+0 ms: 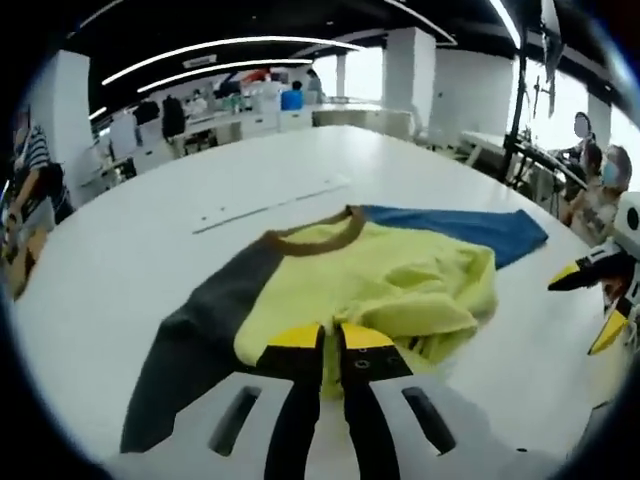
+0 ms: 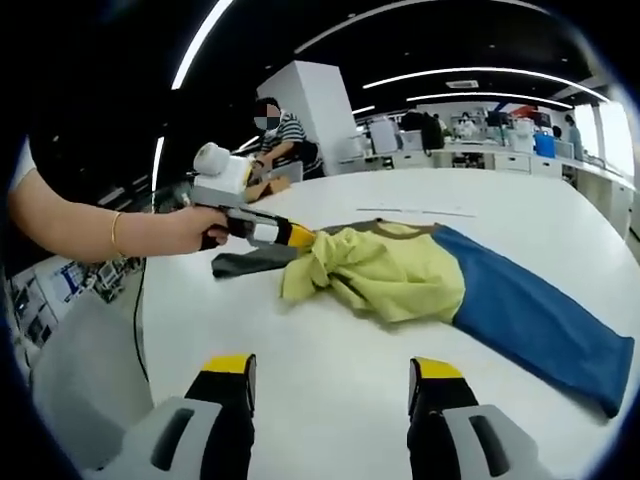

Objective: Fold the garment on the visible template until the final outline fits inside the template.

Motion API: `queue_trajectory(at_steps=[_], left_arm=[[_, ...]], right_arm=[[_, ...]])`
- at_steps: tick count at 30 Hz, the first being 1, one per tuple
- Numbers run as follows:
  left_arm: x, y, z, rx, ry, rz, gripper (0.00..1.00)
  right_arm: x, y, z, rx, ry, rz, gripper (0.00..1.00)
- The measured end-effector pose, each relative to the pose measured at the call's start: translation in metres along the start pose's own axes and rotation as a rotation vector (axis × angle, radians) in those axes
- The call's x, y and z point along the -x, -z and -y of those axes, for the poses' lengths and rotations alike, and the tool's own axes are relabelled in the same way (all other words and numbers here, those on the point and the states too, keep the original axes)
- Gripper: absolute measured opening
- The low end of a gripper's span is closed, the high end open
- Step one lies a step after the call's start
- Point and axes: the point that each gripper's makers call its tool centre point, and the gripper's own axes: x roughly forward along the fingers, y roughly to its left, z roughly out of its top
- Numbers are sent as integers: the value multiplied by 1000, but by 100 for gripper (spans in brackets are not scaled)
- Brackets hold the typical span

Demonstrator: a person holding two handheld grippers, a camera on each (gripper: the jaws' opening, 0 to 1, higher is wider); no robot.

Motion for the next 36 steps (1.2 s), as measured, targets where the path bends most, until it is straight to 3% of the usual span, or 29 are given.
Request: queue_trajectory(at_steps=[9, 19, 26, 36], left_arm=[[37, -3, 8, 34, 6, 74, 20], [57, 17, 37, 56, 29, 76, 41], [48, 35, 59, 90, 48, 48, 39], [41, 48, 68, 108, 43, 21, 29]], right_arm=[[-11, -10, -9, 23, -21, 12, 53], [-34, -29, -12, 45, -32, 41, 45], [-56, -40, -12, 65, -39, 68, 38], [-82, -36, -13, 62, -48, 44, 35]])
